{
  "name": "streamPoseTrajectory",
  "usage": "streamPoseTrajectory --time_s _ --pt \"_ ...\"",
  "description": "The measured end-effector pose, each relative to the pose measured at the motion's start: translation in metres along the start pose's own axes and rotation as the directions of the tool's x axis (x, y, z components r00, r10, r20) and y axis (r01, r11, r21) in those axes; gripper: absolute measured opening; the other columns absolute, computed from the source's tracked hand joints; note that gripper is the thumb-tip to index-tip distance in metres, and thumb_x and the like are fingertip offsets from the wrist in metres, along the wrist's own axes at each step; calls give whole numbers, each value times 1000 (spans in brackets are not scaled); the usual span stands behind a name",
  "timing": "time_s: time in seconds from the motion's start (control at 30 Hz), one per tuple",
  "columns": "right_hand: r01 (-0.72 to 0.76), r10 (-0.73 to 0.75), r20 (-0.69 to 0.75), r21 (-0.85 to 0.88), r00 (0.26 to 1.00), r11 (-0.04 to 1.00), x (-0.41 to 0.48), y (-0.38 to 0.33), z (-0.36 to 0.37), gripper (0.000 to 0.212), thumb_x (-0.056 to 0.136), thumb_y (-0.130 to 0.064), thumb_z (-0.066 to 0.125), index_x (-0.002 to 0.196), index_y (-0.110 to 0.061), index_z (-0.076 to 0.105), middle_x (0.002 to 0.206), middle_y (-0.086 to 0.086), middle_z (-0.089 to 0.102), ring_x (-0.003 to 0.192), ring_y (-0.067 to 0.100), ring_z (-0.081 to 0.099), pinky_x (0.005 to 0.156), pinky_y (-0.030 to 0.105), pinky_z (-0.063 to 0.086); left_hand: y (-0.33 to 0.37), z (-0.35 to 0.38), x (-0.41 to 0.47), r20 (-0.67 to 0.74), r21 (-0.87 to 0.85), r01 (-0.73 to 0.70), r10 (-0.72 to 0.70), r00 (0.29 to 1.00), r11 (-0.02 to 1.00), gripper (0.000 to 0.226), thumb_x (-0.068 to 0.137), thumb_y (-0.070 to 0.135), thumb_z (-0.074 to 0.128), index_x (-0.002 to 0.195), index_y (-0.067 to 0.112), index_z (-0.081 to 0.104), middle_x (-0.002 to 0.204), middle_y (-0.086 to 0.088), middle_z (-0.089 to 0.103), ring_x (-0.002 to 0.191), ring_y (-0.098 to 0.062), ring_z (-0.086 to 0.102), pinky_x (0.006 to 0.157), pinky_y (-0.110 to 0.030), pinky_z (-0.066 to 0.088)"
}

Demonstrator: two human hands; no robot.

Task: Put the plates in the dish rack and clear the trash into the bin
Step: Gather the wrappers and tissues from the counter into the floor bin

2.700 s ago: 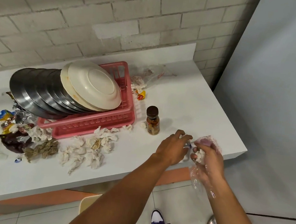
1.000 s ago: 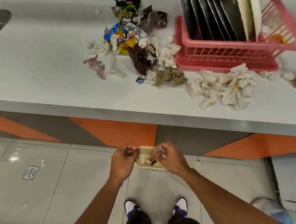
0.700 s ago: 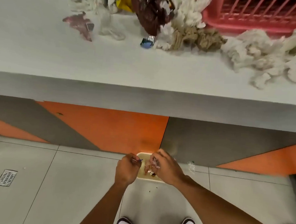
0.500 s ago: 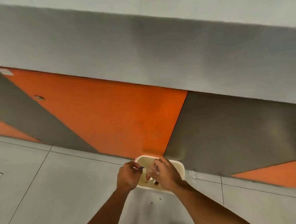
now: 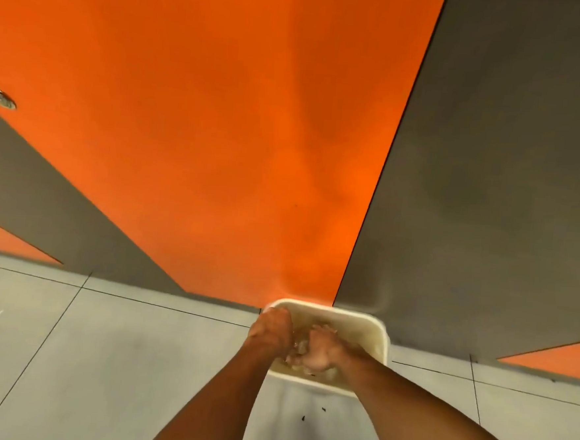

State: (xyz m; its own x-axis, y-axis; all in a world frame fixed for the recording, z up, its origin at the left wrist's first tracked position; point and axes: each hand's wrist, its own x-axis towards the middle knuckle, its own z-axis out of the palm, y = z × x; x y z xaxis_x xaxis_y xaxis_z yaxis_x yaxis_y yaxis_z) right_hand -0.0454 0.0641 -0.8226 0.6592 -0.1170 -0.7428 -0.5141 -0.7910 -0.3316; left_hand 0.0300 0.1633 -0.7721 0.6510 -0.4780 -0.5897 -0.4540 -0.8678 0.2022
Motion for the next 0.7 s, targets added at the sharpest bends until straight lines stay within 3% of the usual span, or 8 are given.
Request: streamPoseTrajectory --time_s 0.1,0.27,0.37,0.5,0.6,0.7 --pt "-4 4 9 27 1000 1000 -17 0 -10 50 96 -44 50 141 -22 54 146 8 54 133 33 50 113 46 39 -1 -9 -18 4 -47 13 -13 1000 999 31 92 20 62 123 14 68 127 -9 67 116 -28 64 97 -34 52" --pt "25 -12 -117 116 993 993 -66 -11 -47 33 92 -25 58 122 -28 71 123 0 71 110 25 65 97 38 53 6 -46 -63 -8 -191 58 -60 998 980 34 95 18 55 127 15 65 127 -12 63 117 -30 60 100 -36 49" --pt "68 -23 -219 200 975 978 -107 -25 -71 32 93 -18 54 116 -29 73 118 -2 73 108 24 67 90 34 54 17 -74 -95 -62 -359 62 -90 994 931 29 91 20 60 119 20 69 116 -7 69 110 -28 63 94 -33 50" --pt "120 7 -367 321 930 940 -184 -54 -124 25 103 -30 51 121 -29 69 120 -4 71 106 20 66 84 30 52 38 -122 -147 -169 -567 -26 -85 982 823 20 92 15 59 104 26 72 96 1 76 92 -23 70 78 -26 51" --pt "172 16 -450 374 893 911 -245 -75 -164 26 105 -34 49 123 -29 66 123 -6 70 109 16 65 92 33 54 52 -162 -192 -258 -641 -116 -71 964 759 19 97 17 59 106 27 72 94 7 75 87 -14 69 74 -22 51" --pt "213 21 -487 420 873 882 -313 -98 -195 25 106 -35 49 122 -29 66 121 -10 70 106 11 64 89 26 53 67 -210 -252 -339 -684 -193 -72 938 704 18 99 21 58 108 29 71 94 16 71 84 0 66 70 -7 46"
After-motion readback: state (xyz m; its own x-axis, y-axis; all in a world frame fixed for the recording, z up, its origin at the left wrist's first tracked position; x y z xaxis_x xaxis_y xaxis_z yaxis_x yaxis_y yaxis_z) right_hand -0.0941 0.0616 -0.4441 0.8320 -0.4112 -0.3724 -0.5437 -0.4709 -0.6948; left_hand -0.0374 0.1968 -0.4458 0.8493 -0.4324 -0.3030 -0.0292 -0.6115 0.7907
